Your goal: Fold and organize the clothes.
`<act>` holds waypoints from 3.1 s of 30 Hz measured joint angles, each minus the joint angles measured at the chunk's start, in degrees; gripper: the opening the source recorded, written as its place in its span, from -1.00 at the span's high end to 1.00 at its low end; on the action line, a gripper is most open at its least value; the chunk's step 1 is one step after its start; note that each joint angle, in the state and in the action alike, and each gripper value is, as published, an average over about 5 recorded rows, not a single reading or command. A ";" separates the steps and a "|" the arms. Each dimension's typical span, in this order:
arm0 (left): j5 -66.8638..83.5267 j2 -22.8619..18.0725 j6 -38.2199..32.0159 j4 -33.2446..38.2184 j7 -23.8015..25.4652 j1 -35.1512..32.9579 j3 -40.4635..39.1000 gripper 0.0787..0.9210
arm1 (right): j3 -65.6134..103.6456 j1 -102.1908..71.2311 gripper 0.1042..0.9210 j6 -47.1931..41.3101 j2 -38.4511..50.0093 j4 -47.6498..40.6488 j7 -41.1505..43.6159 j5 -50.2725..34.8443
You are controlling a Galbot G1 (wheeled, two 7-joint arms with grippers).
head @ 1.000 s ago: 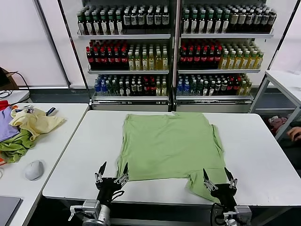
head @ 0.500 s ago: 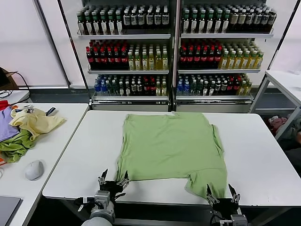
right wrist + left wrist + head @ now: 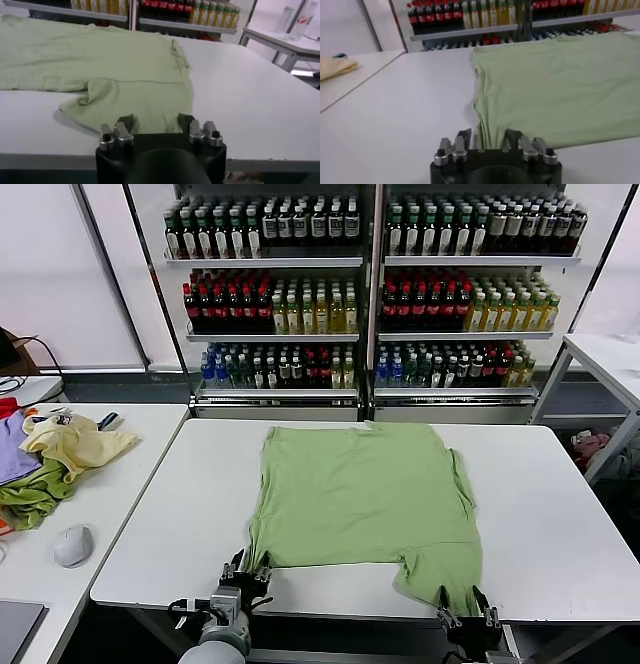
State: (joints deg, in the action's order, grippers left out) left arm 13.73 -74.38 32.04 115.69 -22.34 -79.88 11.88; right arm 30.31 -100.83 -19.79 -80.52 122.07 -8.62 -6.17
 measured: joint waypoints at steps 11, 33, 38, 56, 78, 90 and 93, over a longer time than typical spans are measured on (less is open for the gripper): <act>3.45 0.29 -0.72 -0.22 0.33 0.03 0.02 0.92 | 0.33 0.98 0.92 2.51 1.20 0.53 2.34 -1.71; 11.76 2.57 -10.67 2.10 3.25 6.09 2.31 0.98 | 1.49 15.45 0.94 6.92 8.23 -2.43 3.08 -8.72; 11.92 2.72 -11.23 -0.68 3.30 9.82 1.25 0.98 | 0.49 21.22 0.94 6.40 9.72 -5.83 2.92 -9.46; 6.22 1.96 -9.40 -14.97 2.66 22.34 -4.18 0.98 | -3.80 38.16 0.94 5.08 11.99 -20.00 4.36 -8.25; 1.86 1.75 -9.21 -21.84 2.24 24.84 -4.73 0.07 | -5.82 41.76 0.02 4.81 9.88 -26.93 5.24 -2.87; 2.32 1.82 -9.33 -20.56 2.15 22.24 -4.39 -0.71 | -2.41 36.45 -0.73 2.90 9.24 -24.67 2.97 -4.44; 2.85 1.56 -9.05 -21.03 2.03 22.43 -4.69 -0.68 | -2.31 36.12 -0.71 1.66 9.00 -24.94 2.31 -5.43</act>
State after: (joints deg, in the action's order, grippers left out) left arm 16.58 -72.81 22.99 94.66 -20.31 -57.45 7.19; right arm 28.00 -64.71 -18.13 -71.52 97.13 -6.31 -11.61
